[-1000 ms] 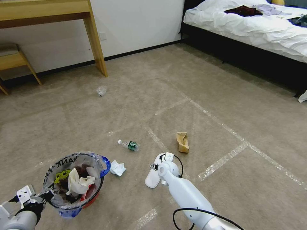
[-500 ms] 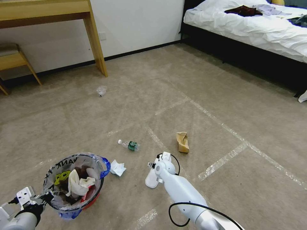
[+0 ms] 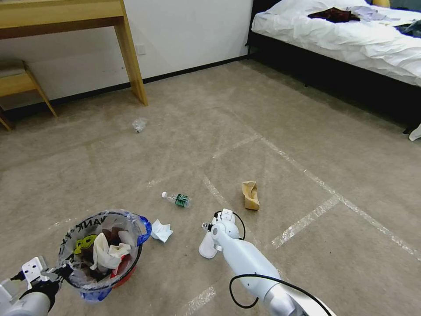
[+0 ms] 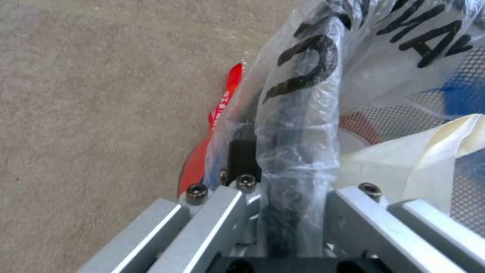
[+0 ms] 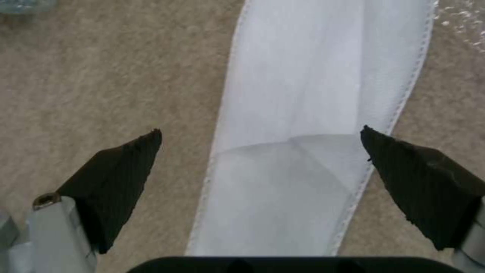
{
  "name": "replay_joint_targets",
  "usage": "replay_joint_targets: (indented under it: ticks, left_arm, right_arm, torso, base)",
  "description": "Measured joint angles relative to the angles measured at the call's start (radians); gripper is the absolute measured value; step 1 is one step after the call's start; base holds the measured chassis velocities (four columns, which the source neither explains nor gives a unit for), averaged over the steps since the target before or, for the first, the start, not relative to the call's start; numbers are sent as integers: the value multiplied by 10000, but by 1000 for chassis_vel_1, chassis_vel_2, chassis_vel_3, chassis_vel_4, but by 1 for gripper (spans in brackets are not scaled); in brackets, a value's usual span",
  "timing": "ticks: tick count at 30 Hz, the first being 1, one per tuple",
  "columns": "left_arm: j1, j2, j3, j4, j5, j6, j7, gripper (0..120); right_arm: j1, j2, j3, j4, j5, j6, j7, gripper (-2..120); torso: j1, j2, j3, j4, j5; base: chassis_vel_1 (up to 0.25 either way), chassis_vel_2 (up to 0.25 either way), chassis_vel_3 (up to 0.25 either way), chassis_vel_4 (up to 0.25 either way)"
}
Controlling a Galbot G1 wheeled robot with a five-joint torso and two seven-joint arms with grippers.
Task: Pick up the trash bin and place the garbage on the floor into it.
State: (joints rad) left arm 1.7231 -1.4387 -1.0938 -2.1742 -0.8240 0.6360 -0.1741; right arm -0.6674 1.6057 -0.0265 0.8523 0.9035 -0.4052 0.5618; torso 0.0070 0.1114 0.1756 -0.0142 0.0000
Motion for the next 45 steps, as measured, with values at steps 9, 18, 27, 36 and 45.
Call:
replay_joint_targets:
  ticks: [9, 18, 27, 36, 45]
  left_arm:
    - [36, -30, 29, -39, -4, 0, 0, 1]
    - [95, -47, 37, -113, -13, -15, 17, 1]
    - [125, -66, 34, -151, -13, -58, 37, 1]
    - [93, -61, 31, -158, -27, -89, 40, 1]
    - [41, -84, 100, -82, -5, -103, 46, 1]
  right_arm:
    - [124, 23, 109, -680, -365, 291, -501, 100]
    - [220, 29, 115, -1105, -414, 618, -991, 100]
    - [343, 27, 104, -1534, -561, 1074, -1567, 88]
    - [289, 22, 85, -1618, -824, 1243, -1764, 66]
    - [171, 19, 67, -1597, -963, 1308, -1850, 44]
  torso:
    - [0, 0, 0, -1, 0]
    - [0, 2, 0, -1, 0]
    - [-1, 3, 0, -1, 0]
    - [-1, 3, -2, -3, -3]
    - [-3, 3, -2, -4, -3]
  base:
    - [0, 0, 0, 0]
    - [0, 0, 0, 0]
    - [0, 0, 0, 0]
    - [0, 0, 0, 0]
    - [0, 0, 0, 0]
